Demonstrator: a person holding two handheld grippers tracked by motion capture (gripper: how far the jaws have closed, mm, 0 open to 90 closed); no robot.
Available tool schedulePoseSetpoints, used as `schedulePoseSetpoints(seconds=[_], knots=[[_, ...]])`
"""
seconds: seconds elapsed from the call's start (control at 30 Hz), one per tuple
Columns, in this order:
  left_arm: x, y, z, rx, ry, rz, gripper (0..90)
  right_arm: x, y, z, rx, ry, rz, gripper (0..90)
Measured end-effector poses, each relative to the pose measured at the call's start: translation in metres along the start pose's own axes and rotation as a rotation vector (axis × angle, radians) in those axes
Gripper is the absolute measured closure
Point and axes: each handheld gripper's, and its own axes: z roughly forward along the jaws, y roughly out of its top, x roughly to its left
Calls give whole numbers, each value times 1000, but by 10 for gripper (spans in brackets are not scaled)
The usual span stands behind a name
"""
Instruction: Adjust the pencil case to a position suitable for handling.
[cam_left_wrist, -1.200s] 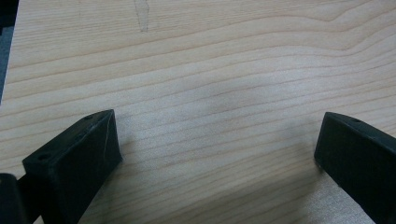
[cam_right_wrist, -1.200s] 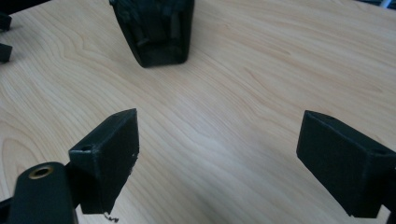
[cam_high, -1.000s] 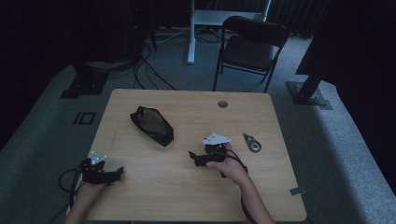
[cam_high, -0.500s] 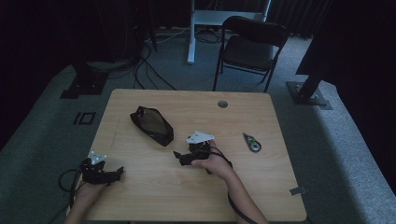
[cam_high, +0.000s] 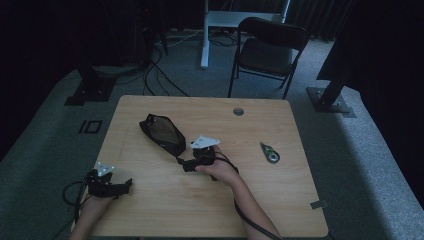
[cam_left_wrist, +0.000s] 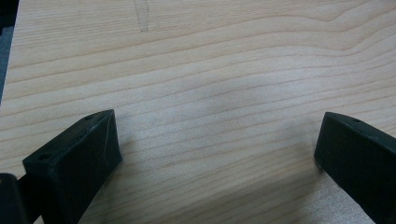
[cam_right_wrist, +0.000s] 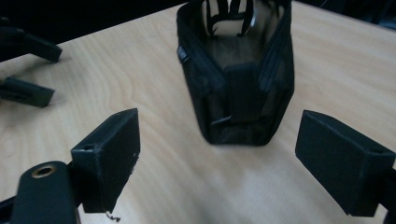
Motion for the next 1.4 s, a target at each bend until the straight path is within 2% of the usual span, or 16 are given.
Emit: schedulePoseSetpoints(seconds=[0.1, 0.13, 0.2, 0.27, 0.33, 0.43, 0.5, 0.53, 0.67, 0.7, 0.77, 0.87, 1.0, 1.2, 1.4], knots=[[0, 0, 0, 0, 0, 0, 4, -1, 3, 5, -16, -11, -15, 175], [0, 0, 0, 0, 0, 0, 4, -1, 4, 6, -9, -12, -30, 231], [0, 0, 0, 0, 0, 0, 4, -1, 6, 9, 18, -18, -44, 248], [0, 0, 0, 0, 0, 0, 4, -1, 8, 13, 34, -10, -39, 287], [0, 0, 0, 0, 0, 0, 4, -2, 10, 17, 50, -23, -36, 339], [0, 0, 0, 0, 0, 0, 4, -3, 12, 20, 36, -13, -14, 421], [0, 0, 0, 0, 0, 0, 4, -4, 12, 21, 33, -15, -13, 427], [0, 0, 0, 0, 0, 0, 4, -4, 12, 23, 28, -22, -20, 467], [0, 0, 0, 0, 0, 0, 3, -5, 12, 28, 36, -37, -47, 534], [0, 0, 0, 0, 0, 0, 4, -6, 12, 29, 37, -43, -49, 573], [0, 0, 0, 0, 0, 0, 4, -8, 12, 31, 25, -67, -45, 721], [0, 0, 0, -1, 0, 0, 4, -9, 11, 30, 16, -64, -27, 728], [0, 0, 0, 0, 0, 0, 4, -7, 10, 27, 15, -63, -53, 730], [0, 0, 0, 0, 0, 0, 4, -8, 6, 18, 13, -62, -65, 730], [0, 0, 0, 0, 0, 0, 4, -12, -1, 10, 12, -66, -41, 730]])
